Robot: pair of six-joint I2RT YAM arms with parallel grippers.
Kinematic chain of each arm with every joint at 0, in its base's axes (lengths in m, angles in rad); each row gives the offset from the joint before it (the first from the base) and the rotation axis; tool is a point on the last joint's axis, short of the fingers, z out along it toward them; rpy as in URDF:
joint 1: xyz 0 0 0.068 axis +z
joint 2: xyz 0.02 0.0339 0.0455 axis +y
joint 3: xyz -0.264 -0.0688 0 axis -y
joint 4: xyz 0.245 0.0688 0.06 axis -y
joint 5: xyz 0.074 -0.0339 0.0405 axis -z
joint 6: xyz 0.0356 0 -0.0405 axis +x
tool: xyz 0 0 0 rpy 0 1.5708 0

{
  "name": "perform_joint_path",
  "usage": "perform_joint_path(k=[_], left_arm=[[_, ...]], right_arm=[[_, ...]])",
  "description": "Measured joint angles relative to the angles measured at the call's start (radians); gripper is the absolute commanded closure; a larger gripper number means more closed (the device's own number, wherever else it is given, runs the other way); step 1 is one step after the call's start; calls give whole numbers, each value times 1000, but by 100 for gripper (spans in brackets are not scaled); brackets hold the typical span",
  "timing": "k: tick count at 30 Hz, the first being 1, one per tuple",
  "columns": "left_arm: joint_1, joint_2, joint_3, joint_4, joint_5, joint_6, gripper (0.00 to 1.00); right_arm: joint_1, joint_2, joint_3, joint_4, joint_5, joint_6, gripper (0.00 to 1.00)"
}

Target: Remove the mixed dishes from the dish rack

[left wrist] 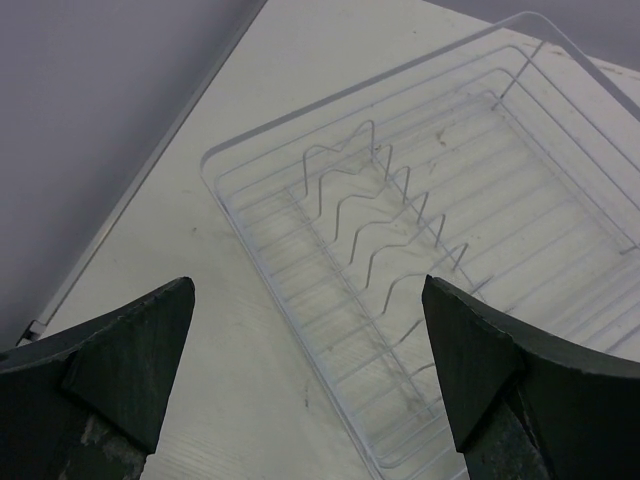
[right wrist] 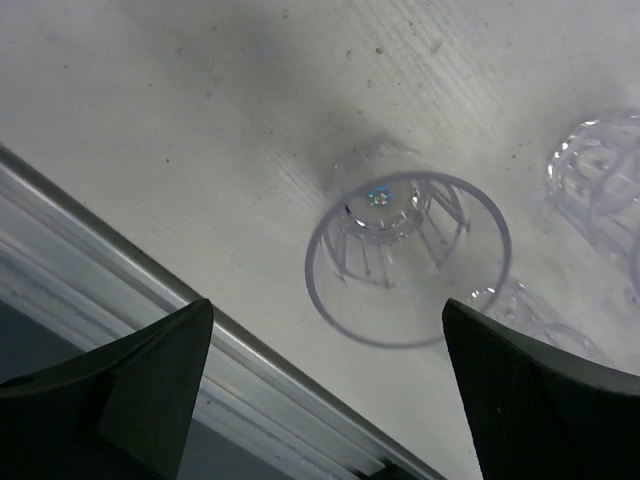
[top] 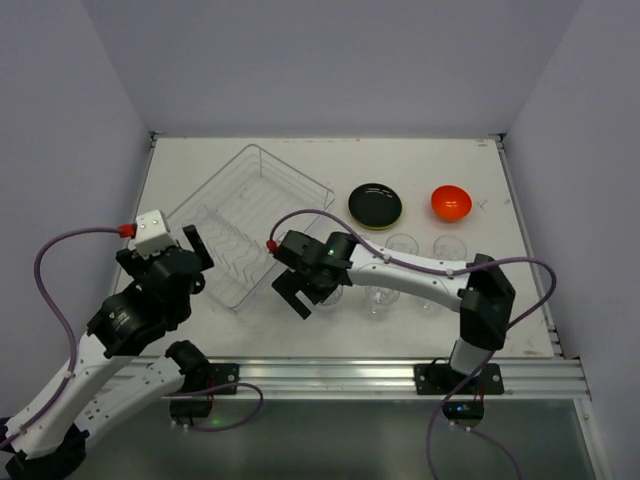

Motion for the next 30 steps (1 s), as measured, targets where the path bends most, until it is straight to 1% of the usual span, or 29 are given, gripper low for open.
perform_joint_path(k=[1, 3, 4, 6, 8, 9, 10, 12, 14, 16, 18, 19, 21, 24, 27, 30], left_arm=[[25, 12, 0, 3, 8, 5, 0], [127, 26, -4, 47, 64, 39, 0], [200, 25, -14, 85, 108, 63, 0], [394, 2, -50, 173, 237, 121, 0], [575, -27, -83, 240, 364, 163, 0], [638, -36, -90, 262, 406, 181, 0], [672, -37, -91, 282, 434, 196, 0], [693, -26, -87, 317, 480, 225, 0], [692, 3, -74, 328, 520, 245, 0], [686, 20, -63, 331, 558, 264, 0], [668, 25, -48, 328, 604, 288, 0], [662, 23, -42, 329, 624, 297, 0], [650, 5, -16, 321, 666, 319, 0], [644, -36, 46, 293, 686, 350, 0], [631, -85, 101, 272, 679, 369, 0], [608, -141, 113, 257, 662, 377, 0]], right_arm=[[0, -43, -14, 0, 2, -2, 1], [0, -150, -44, 5, 11, 0, 1], [0, -209, -56, 7, 27, 2, 1], [-8, -344, -80, 40, 63, 8, 1], [-46, -483, -100, 92, 124, 18, 1], [-84, -550, -118, 135, 148, 21, 1], [-136, -611, -137, 167, 182, 26, 1], [-240, -714, -183, 220, 259, 30, 1], [-315, -826, -250, 235, 383, 29, 1], [-319, -955, -309, 221, 457, 31, 1], [-315, -1105, -343, 174, 509, 46, 1], [-314, -1151, -350, 162, 523, 53, 1], [-314, -1281, -369, 139, 562, 51, 1], [-314, -1445, -418, 103, 623, 24, 1], [-314, -1507, -438, 38, 674, 18, 1], [-314, -1550, -459, -9, 724, 18, 1]])
